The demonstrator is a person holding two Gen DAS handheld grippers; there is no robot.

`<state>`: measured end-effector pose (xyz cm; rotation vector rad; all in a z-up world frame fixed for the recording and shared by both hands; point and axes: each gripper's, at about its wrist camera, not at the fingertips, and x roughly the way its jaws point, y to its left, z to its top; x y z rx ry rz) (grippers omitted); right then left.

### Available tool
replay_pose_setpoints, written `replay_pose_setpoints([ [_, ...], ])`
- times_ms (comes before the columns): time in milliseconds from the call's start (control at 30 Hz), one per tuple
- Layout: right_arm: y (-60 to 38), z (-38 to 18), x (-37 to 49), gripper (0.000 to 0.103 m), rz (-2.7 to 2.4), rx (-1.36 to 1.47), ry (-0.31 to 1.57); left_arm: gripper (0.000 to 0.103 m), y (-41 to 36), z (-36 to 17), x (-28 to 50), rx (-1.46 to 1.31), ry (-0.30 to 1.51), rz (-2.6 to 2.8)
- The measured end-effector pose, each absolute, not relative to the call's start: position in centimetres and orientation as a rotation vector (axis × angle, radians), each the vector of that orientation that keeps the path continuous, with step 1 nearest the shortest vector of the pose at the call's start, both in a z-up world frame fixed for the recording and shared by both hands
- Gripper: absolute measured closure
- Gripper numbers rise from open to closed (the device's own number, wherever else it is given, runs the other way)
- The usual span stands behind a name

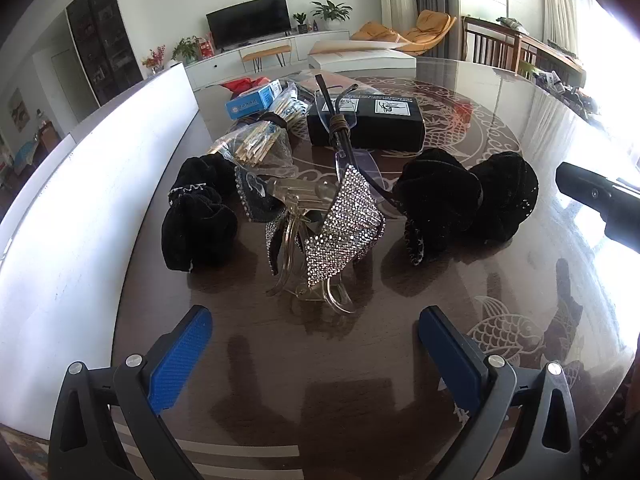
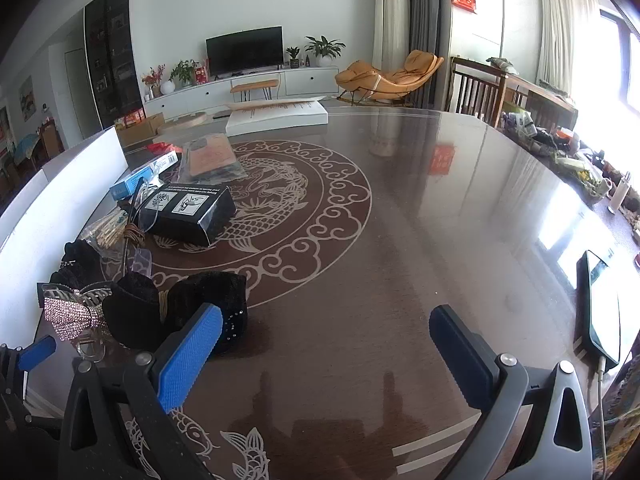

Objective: Organize objects
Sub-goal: 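Grasp the rhinestone claw hair clip with the left tool, then lift the held claw clip off the table with the left tool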

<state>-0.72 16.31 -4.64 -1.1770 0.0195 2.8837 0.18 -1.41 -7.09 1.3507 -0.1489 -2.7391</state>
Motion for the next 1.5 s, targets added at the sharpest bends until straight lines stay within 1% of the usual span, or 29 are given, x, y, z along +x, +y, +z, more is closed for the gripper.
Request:
replay_pose_setpoints([
  [133, 16.0, -5.6, -1.3, 0.0, 2.86, -1.254, -0.001, 0.0, -1.9, -7.2, -0.3, 1.373, -0.105, -2.739],
  [367, 15.8, -7.9, -2.5, 0.0, 2.783, -1.407, -0.007, 0.0, -3.0, -7.7, -1.5, 1.471, 0.024, -2.734],
  [500, 16.2, -8.9, -2.9, 0.0, 2.737, -1.481, 0.015, 0.0, -2.9, -7.8, -2.6, 1.501, 0.023, -2.716],
  [633, 15.9, -9.0, -2.9, 0.0, 2.737, -1.493, 0.004, 0.0, -2.9, -7.7, -4.1, 1.527, 0.043, -2.681],
  [867, 15.9, -8.9, -3.1, 0.0, 2.739, -1.512, -0.007, 0.0, -2.8, -7.9, -6.2, 1.438, 0.058, -2.712],
  [1067, 16.0, -8.9, -3.5, 0.0, 2.756, -1.539, -0.032, 0.0, -3.0, -8.0, -6.2, 1.436, 0.043, -2.742],
  [1333, 16.1, -9.1, -4.1, 0.0, 2.869, -1.566, -0.135, 0.0, -3.2, -8.0, -6.2, 1.435, 0.039, -2.752],
  [1500, 16.0, -9.1, -4.1, 0.0, 2.869, -1.559, -0.124, 0.0, -3.2, -8.0, -6.2, 1.435, 0.039, -2.752],
])
